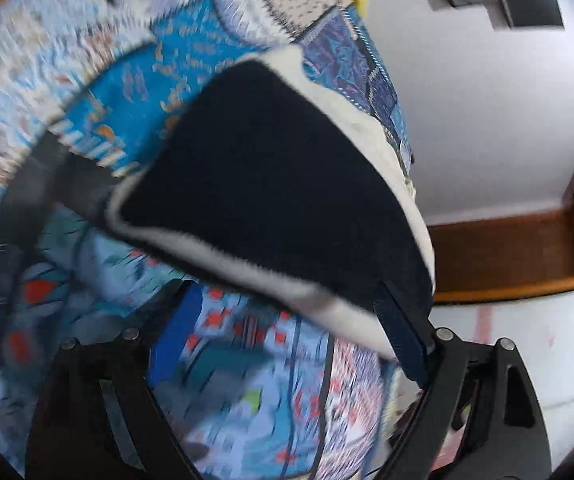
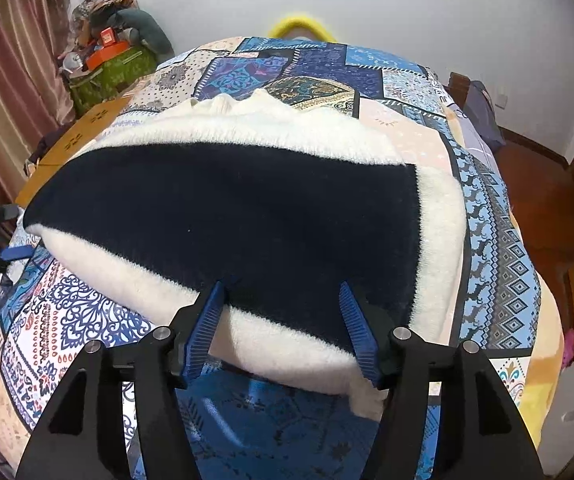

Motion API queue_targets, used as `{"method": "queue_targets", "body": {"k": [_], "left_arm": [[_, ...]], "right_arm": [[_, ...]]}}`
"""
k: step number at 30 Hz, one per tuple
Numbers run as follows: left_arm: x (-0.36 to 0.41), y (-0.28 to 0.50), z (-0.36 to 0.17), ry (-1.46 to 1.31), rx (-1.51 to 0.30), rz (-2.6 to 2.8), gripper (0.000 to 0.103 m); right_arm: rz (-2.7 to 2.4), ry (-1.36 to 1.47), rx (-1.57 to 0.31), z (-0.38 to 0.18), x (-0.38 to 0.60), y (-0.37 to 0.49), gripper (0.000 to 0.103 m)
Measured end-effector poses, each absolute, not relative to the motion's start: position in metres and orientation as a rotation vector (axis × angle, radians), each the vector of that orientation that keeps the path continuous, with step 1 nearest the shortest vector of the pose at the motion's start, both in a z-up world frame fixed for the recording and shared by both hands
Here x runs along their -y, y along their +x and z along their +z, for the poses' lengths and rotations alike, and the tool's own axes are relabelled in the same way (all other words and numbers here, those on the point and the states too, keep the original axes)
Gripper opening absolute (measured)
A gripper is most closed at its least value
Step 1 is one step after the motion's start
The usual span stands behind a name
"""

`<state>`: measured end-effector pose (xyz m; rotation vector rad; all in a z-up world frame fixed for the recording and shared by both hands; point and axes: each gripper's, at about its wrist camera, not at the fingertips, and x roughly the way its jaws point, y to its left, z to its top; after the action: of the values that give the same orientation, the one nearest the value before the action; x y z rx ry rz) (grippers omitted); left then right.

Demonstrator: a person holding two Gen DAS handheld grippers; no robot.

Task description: Fold small clothes

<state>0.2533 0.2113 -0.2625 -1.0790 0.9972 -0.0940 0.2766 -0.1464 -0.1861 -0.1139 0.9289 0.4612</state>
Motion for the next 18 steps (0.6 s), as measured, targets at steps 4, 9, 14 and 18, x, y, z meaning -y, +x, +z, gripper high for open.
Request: {"method": "queue_targets", "body": {"k": [4,9,14,18], "left_arm": [[-0.219,0.277,-0.270,-1.140,-0.937,-0.033,0.087],[-0.230,0.307,-0.269,-1.120,-0.902,0.037,0.068],[-0.220,0.323,-0.247,-0.907,-0.897,0.126,0.021],[-0.213,0.315,-0.202,-0.713,-0.818,0.188,0.021]], "right_arm": [[0.469,-0.121,-0.929,-0.188,0.147,0.278,0.057],[0.479,-0.123,-0.924,-0.189,0.146,0.277,0.057],[0.489,-0.116,-0.920,-0.187,0.146,0.277,0.057],[0.496,-0.077,-0.886,-0.174,0.154,0.274,0.057]]}}
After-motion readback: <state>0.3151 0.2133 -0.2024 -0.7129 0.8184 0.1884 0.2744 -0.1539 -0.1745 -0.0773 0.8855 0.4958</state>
